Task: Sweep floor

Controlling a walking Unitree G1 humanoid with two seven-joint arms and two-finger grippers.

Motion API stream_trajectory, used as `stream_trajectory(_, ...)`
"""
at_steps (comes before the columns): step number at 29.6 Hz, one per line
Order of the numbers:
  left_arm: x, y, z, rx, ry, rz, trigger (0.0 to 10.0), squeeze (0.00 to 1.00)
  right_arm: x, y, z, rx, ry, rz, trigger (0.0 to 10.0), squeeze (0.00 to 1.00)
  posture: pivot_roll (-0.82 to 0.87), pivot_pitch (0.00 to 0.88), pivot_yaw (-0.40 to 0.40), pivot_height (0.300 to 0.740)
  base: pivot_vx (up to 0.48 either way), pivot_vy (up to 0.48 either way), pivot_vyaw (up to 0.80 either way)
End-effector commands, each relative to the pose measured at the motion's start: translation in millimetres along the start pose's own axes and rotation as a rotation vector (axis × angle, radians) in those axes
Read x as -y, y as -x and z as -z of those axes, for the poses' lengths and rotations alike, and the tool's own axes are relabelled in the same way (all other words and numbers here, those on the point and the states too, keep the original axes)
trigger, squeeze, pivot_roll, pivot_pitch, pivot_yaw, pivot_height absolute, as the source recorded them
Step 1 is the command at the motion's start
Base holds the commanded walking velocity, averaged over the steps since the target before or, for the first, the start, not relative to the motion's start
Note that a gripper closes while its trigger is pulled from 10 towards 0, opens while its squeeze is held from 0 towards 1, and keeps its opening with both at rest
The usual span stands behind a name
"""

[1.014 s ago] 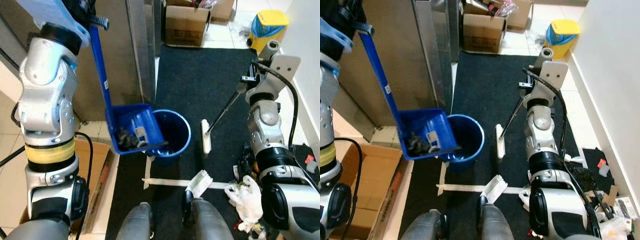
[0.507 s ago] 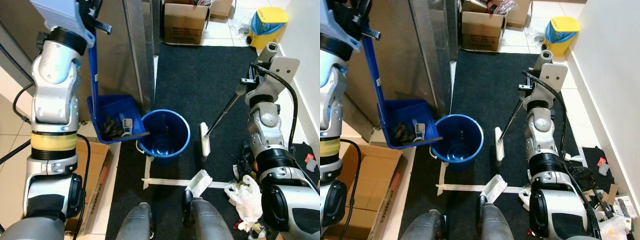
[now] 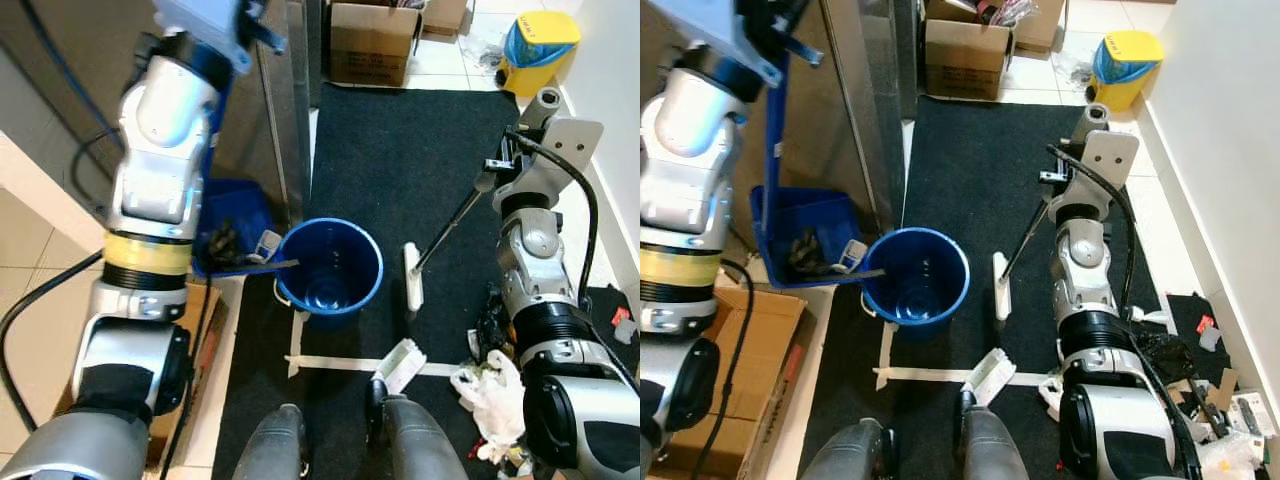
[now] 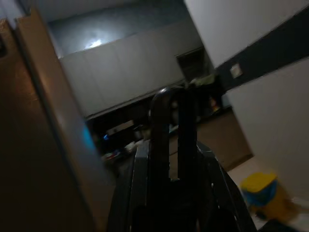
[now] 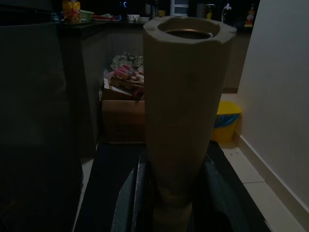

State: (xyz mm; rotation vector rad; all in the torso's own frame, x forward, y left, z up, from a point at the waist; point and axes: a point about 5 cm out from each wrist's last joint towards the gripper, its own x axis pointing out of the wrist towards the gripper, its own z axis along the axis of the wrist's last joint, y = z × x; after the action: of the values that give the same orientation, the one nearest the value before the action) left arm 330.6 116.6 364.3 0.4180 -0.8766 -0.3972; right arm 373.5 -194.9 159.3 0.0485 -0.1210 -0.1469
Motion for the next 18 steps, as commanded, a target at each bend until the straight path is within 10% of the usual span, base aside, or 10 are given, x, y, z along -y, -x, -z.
stream_trajectory(1,4.3,-11.1,-24.7,0.136,-0.017,0.010,10.0,0.00,0.6,0.0,-7.6,0.045,-0.010,0.003,10.0,0.00,0.02,0.171,0.002,0.740,0.000,0.000,0.00)
stream_trajectory(18,60.8,-6.0,-28.6,0.189,0.033,0.316,10.0,0.00,1.7,0.6,-7.5,0.046,-0.012,0.010,10.0,0.00,0.02,0.173,0.011,0.740,0.000,0.000,0.00)
